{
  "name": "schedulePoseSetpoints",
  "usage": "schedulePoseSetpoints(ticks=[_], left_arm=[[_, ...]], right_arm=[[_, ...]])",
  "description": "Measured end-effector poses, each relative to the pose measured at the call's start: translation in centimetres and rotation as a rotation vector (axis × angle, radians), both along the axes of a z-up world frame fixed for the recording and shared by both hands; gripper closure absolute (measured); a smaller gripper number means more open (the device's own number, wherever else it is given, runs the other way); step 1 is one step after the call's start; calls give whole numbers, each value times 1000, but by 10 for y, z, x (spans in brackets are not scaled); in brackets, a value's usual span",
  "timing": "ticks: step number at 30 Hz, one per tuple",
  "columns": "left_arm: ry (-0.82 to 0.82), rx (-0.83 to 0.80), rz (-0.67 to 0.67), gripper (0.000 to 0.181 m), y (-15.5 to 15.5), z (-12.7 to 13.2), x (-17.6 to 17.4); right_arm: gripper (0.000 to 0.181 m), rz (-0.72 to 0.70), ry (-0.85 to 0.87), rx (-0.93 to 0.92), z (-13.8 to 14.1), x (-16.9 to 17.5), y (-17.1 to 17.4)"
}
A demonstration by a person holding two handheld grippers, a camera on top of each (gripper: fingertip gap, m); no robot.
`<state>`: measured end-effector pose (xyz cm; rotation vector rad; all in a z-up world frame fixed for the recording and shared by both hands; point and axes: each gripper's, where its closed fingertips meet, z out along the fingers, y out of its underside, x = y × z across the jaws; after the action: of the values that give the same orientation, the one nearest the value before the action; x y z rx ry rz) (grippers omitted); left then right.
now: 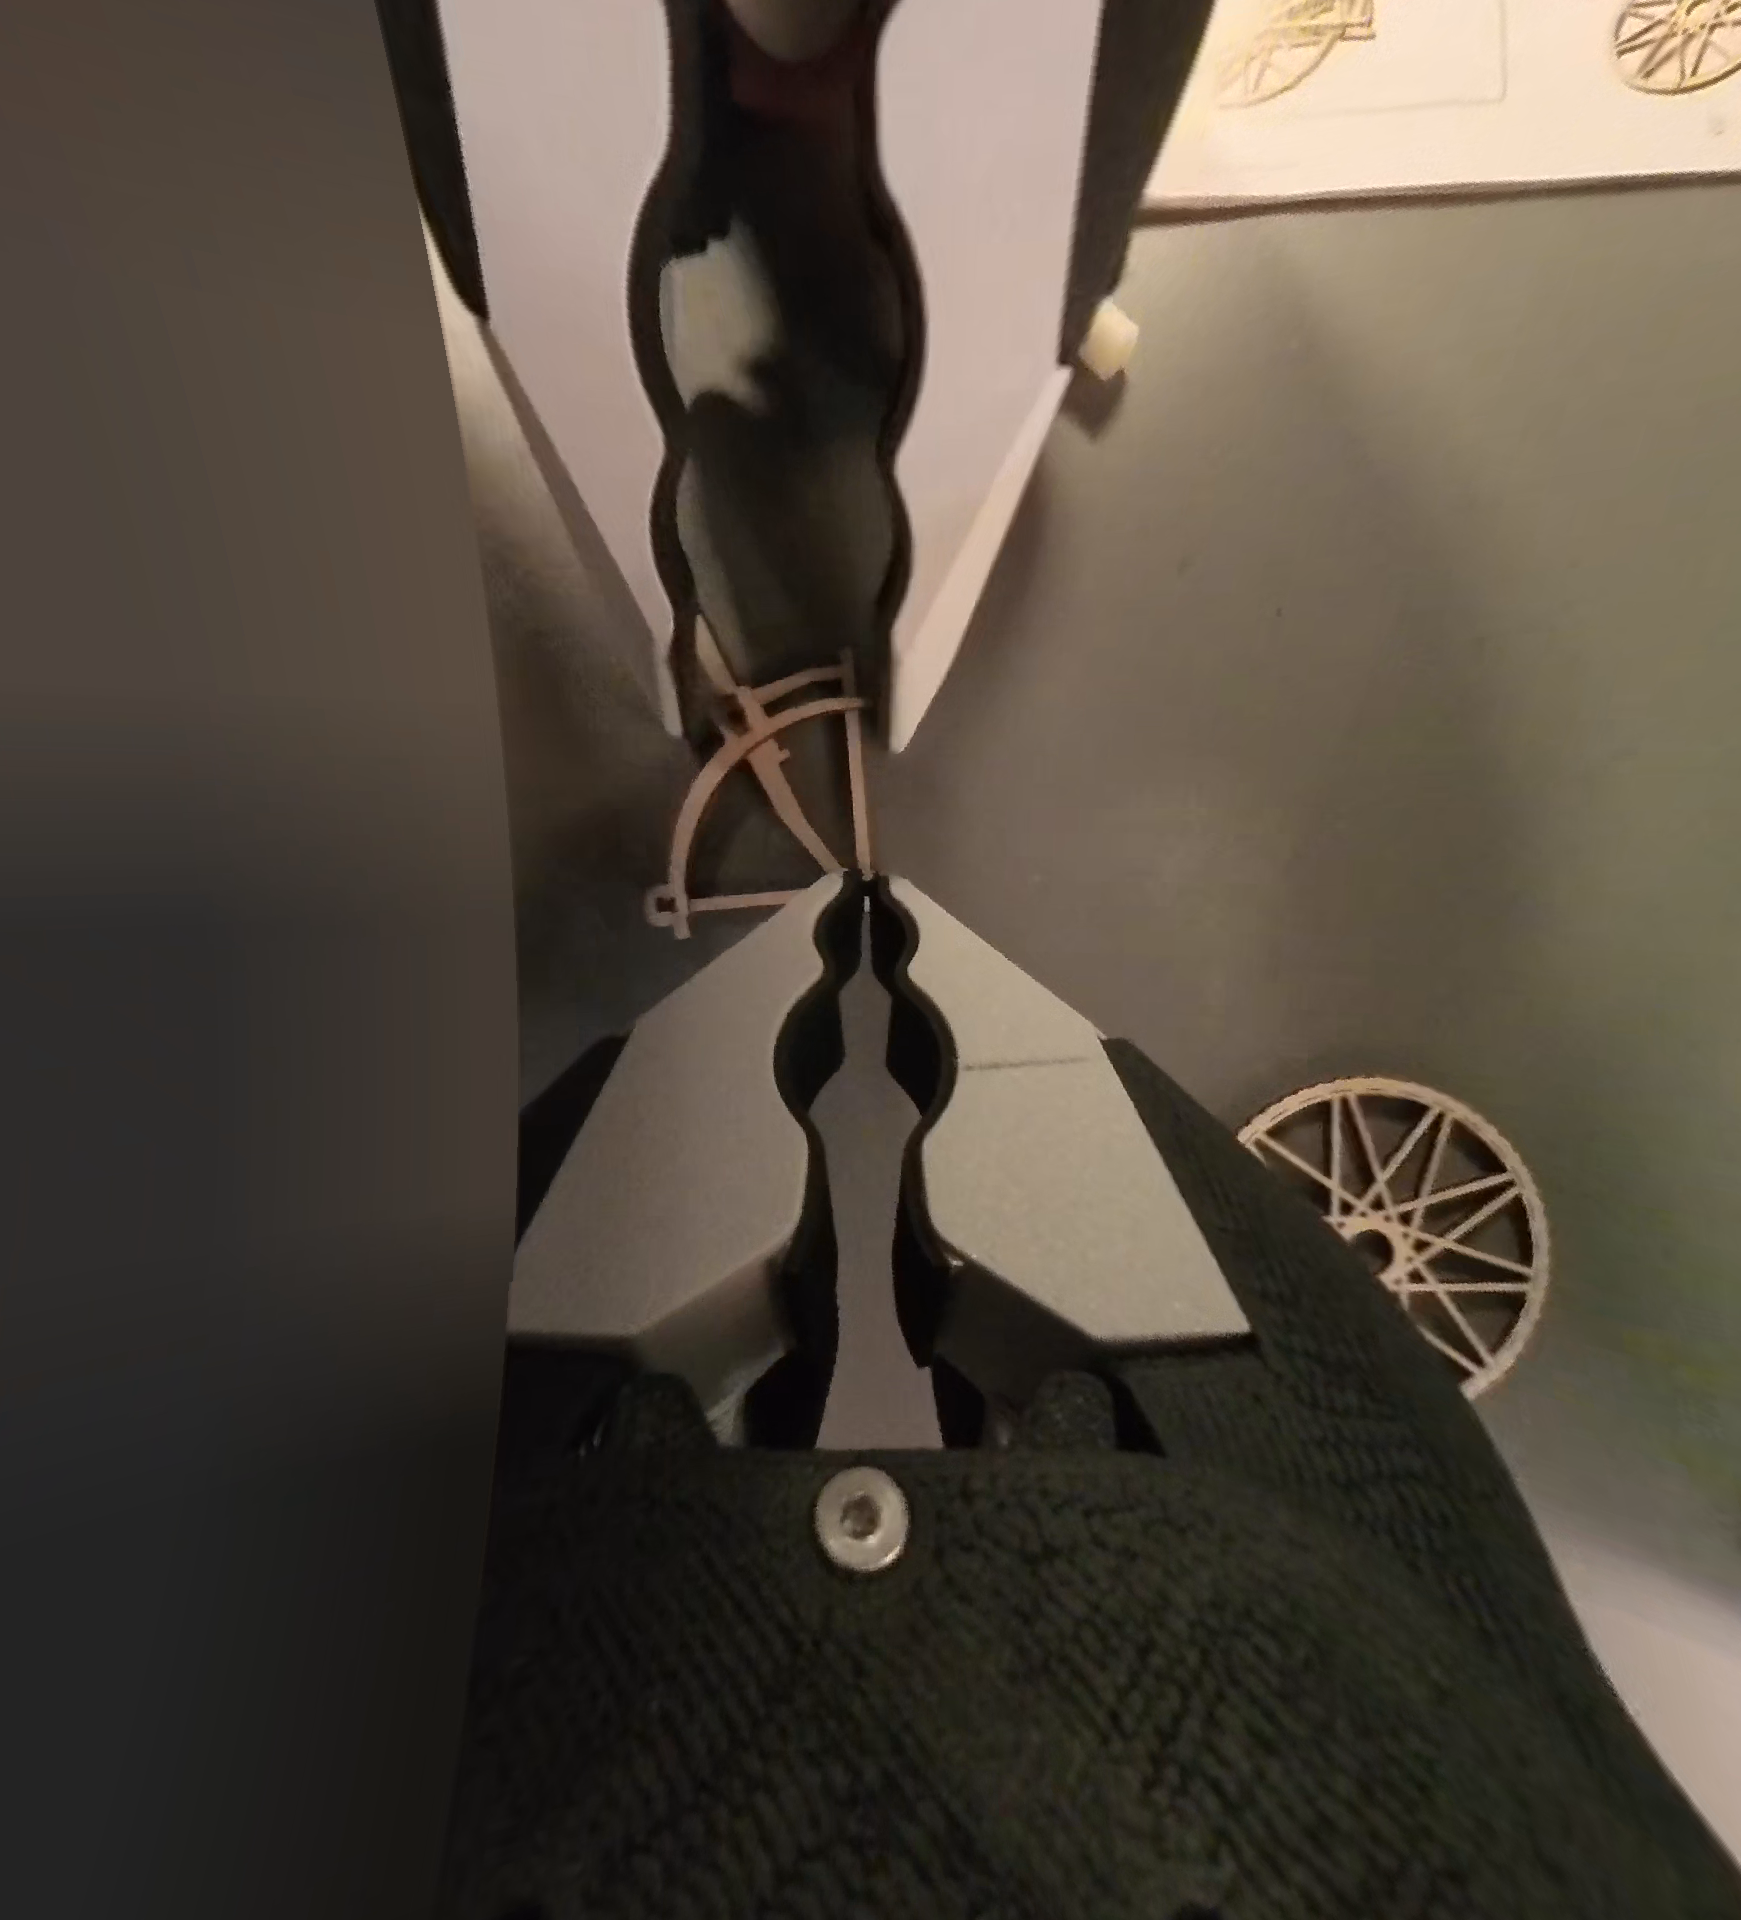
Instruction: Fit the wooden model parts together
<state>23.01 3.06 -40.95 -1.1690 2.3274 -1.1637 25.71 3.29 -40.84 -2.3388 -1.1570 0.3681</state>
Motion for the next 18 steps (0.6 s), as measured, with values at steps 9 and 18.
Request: schedulePoseSetpoints(ticks=[9,18], left_arm=[[-102,-98,364,118,33,60,-3],[-183,-532,612,140,18,75,11]], right_arm=[[181,-13,53,317,16,4,7],[181,120,-29,962,70,-10,18]])
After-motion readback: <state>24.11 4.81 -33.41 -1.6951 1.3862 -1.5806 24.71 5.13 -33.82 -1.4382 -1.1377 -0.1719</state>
